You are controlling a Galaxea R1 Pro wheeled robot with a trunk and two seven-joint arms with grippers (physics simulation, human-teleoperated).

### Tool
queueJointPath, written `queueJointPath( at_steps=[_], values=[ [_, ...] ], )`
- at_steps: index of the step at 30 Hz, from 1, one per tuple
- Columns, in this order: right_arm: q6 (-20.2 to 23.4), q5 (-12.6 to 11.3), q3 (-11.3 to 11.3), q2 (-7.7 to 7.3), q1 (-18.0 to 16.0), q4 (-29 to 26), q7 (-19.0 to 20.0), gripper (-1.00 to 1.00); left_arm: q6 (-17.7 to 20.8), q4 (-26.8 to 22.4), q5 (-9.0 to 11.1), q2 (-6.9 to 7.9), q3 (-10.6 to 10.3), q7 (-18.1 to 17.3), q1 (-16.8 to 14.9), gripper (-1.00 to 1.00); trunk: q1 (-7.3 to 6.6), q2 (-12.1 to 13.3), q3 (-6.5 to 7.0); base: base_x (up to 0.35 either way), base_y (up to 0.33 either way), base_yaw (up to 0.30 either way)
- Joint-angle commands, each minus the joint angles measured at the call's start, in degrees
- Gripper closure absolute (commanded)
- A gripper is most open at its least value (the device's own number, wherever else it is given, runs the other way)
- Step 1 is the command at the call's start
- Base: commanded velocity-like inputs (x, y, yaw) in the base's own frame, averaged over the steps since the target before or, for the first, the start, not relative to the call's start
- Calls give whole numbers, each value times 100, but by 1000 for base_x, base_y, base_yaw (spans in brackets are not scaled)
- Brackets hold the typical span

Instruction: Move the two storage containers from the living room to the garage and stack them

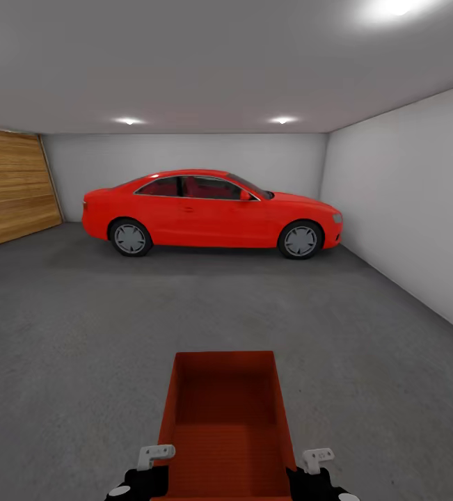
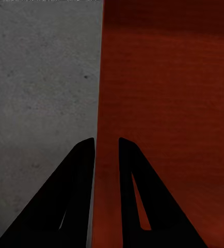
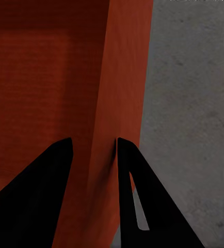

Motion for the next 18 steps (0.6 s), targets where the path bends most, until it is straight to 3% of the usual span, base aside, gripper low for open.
queueJointPath(
  at_steps=[1, 8, 18],
  values=[
    [-16, -54, 156, -13, -4, 21, 6, 100, 35, -558, -61, 42, -2, 33, -3, 100, 3, -8, -10, 112, 0, 0],
    [-15, -53, 156, -13, -4, 19, 5, 100, 35, -558, -61, 42, -2, 33, -6, 100, 3, -8, -10, 109, 0, 0],
    [-11, -54, 154, -13, -3, 21, 6, 100, 35, -558, -62, 43, -2, 33, -4, 100, 3, -8, -10, 11, 0, 0]
  ],
)
